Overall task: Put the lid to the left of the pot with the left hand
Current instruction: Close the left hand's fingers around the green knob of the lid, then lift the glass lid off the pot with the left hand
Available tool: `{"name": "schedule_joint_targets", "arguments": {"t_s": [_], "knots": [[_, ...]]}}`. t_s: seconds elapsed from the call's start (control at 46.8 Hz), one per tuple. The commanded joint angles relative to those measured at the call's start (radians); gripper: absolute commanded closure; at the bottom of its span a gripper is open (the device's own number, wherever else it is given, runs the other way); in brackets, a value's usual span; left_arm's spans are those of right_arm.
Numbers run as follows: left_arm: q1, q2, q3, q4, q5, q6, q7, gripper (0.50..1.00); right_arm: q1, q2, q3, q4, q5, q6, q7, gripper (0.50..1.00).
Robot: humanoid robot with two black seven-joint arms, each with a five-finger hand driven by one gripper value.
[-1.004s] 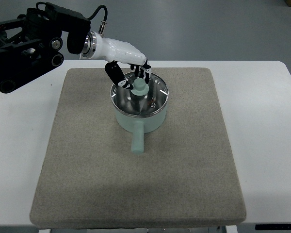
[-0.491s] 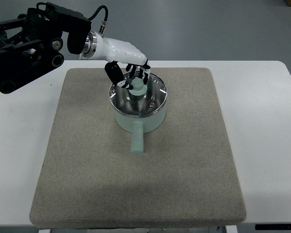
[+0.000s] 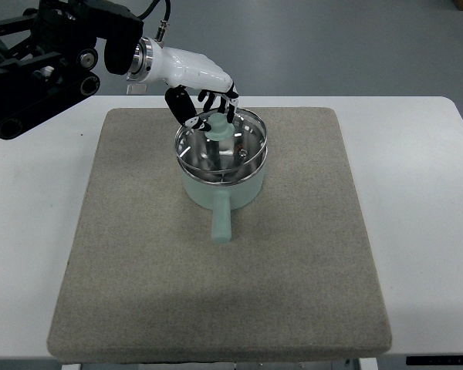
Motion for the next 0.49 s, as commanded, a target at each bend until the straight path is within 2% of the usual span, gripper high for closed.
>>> {"name": "schedule_joint_targets", "arguments": {"t_s": [0.0, 0.235, 0.47], "knots": [[-0.01, 0.001, -0.001, 0.0, -0.002, -0.001, -0.001, 1.0, 0.001, 0.0, 0.0, 0.0, 0.0, 0.0, 0.0, 0.576], [-0.028, 0.046, 0.001, -0.002, -0.001, -0.003, -0.001, 1.0, 0.001, 0.0, 0.0, 0.001, 0.0, 0.0, 0.0, 0.576], [-0.035, 0.19, 0.001, -0.009, 0.002, -0.003, -0.002, 1.0, -0.001, 0.0, 0.0, 0.0, 0.0, 0.0, 0.0, 0.576]]}}
